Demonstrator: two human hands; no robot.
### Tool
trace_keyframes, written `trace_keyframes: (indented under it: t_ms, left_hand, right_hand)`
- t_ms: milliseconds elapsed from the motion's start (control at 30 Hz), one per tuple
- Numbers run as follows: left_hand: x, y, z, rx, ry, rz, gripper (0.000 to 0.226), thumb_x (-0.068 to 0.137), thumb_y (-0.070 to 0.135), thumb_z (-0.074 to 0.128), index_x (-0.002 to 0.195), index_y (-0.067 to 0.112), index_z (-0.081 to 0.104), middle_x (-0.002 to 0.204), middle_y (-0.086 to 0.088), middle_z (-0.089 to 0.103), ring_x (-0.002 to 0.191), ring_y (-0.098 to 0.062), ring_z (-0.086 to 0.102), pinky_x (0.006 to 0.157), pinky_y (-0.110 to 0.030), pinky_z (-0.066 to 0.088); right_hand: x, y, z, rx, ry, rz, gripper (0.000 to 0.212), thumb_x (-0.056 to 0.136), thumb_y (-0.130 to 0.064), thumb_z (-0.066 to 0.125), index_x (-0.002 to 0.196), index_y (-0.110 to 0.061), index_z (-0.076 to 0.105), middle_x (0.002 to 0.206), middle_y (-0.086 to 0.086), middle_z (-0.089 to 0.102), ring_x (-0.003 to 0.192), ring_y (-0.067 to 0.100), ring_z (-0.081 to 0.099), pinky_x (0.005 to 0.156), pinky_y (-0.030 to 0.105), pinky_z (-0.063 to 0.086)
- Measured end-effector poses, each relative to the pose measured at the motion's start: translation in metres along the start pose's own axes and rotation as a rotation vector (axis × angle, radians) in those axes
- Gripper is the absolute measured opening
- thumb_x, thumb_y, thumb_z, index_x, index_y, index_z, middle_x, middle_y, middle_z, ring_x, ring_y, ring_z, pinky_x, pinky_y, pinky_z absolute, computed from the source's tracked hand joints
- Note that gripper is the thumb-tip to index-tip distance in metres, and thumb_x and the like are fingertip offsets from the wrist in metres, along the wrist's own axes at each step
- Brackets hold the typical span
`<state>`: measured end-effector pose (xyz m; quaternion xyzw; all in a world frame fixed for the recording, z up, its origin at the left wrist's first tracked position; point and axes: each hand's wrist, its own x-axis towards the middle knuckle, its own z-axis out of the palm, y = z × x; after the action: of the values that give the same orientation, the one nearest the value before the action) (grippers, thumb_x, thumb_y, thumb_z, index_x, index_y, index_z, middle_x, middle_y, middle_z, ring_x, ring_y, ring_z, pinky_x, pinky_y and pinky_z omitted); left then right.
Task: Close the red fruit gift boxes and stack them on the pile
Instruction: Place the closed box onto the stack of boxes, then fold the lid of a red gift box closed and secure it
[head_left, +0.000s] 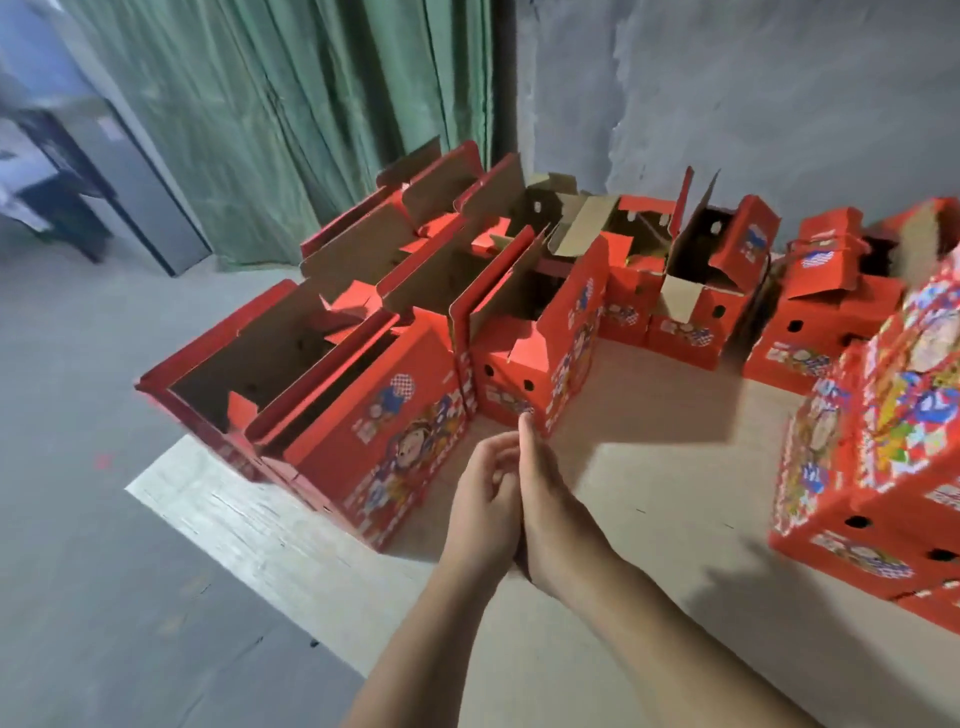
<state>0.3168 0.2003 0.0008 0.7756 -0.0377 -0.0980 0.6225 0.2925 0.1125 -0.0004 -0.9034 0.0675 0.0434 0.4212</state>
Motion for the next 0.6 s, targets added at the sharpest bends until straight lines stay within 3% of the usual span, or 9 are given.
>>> trace_keyframes:
  t_ms: [67, 133, 200, 267, 367, 467, 533, 600]
  left_hand:
    - [0.044, -0.004, -0.022, 0.041, -0.005, 0.033, 0.03, 0.103, 0.016, 0.051, 0.121, 0.034, 0.069, 0.11, 0.022, 0.074, 0.106, 0.008, 0.066, 0.087, -0.016, 0.054]
    - [0.089, -0.011, -0.037, 0.074, -0.031, 0.058, 0.032, 0.103, 0.016, 0.051, 0.121, 0.035, 0.069, 0.117, 0.021, 0.071, 0.112, 0.007, 0.063, 0.093, -0.017, 0.052]
    - [0.128, -0.022, -0.046, 0.041, -0.081, -0.026, 0.034, 0.105, 0.014, 0.051, 0.131, 0.028, 0.067, 0.127, 0.012, 0.069, 0.116, 0.001, 0.064, 0.092, -0.013, 0.052]
    - [0.158, -0.035, -0.051, -0.009, -0.112, -0.169, 0.036, 0.106, 0.015, 0.052, 0.14, 0.021, 0.063, 0.136, 0.003, 0.066, 0.116, -0.004, 0.064, 0.091, -0.011, 0.05]
    - [0.193, -0.049, -0.044, 0.035, -0.158, -0.196, 0.051, 0.106, 0.019, 0.055, 0.156, 0.022, 0.045, 0.155, 0.002, 0.051, 0.135, -0.009, 0.051, 0.106, -0.02, 0.041]
    - [0.218, -0.052, -0.028, 0.012, -0.219, -0.174, 0.068, 0.106, 0.028, 0.057, 0.164, 0.028, 0.022, 0.163, 0.003, 0.037, 0.138, -0.006, 0.04, 0.108, -0.023, 0.038]
    - [0.231, -0.055, -0.019, 0.034, -0.256, -0.169, 0.076, 0.106, 0.039, 0.055, 0.166, 0.03, 0.01, 0.163, 0.001, 0.035, 0.132, -0.007, 0.04, 0.107, -0.026, 0.038]
    - [0.24, -0.061, -0.013, 0.094, -0.253, -0.165, 0.076, 0.105, 0.048, 0.053, 0.165, 0.031, 0.009, 0.162, 0.0, 0.038, 0.134, -0.012, 0.045, 0.114, -0.034, 0.04]
  right_hand:
    - [0.048, -0.012, 0.003, -0.052, -0.041, -0.019, 0.061, 0.104, -0.048, 0.034, 0.162, -0.031, 0.022, 0.164, -0.001, 0.036, 0.149, 0.017, 0.039, 0.119, 0.04, 0.038]
    - [0.099, -0.018, 0.002, -0.168, -0.039, 0.043, 0.088, 0.102, -0.015, 0.05, 0.164, -0.028, -0.01, 0.174, 0.001, 0.0, 0.158, 0.022, 0.019, 0.124, 0.046, 0.029]
    - [0.14, -0.012, 0.0, -0.197, -0.033, 0.185, 0.104, 0.1, -0.009, 0.056, 0.159, -0.038, -0.025, 0.172, 0.0, -0.022, 0.159, 0.03, 0.014, 0.121, 0.052, 0.029]
    - [0.171, -0.005, -0.006, -0.234, -0.045, 0.346, 0.106, 0.101, -0.015, 0.057, 0.156, -0.041, -0.029, 0.167, 0.003, -0.035, 0.157, 0.038, 0.019, 0.117, 0.053, 0.037]
    - [0.189, 0.019, -0.009, -0.396, -0.138, 0.518, 0.123, 0.088, 0.007, 0.054, 0.15, -0.046, -0.038, 0.155, -0.001, -0.053, 0.15, 0.043, 0.031, 0.105, 0.051, 0.05]
    - [0.193, 0.033, -0.002, -0.473, -0.119, 0.528, 0.135, 0.079, 0.014, 0.056, 0.141, -0.052, -0.045, 0.149, 0.001, -0.059, 0.131, 0.046, 0.054, 0.091, 0.051, 0.057]
    - [0.194, 0.037, 0.002, -0.517, -0.078, 0.537, 0.138, 0.082, 0.01, 0.062, 0.138, -0.051, -0.049, 0.148, 0.003, -0.06, 0.126, 0.042, 0.06, 0.082, 0.047, 0.056]
    - [0.191, 0.044, 0.005, -0.542, -0.061, 0.524, 0.137, 0.082, 0.01, 0.061, 0.141, -0.051, -0.046, 0.153, -0.001, -0.054, 0.12, 0.04, 0.062, 0.075, 0.043, 0.052]
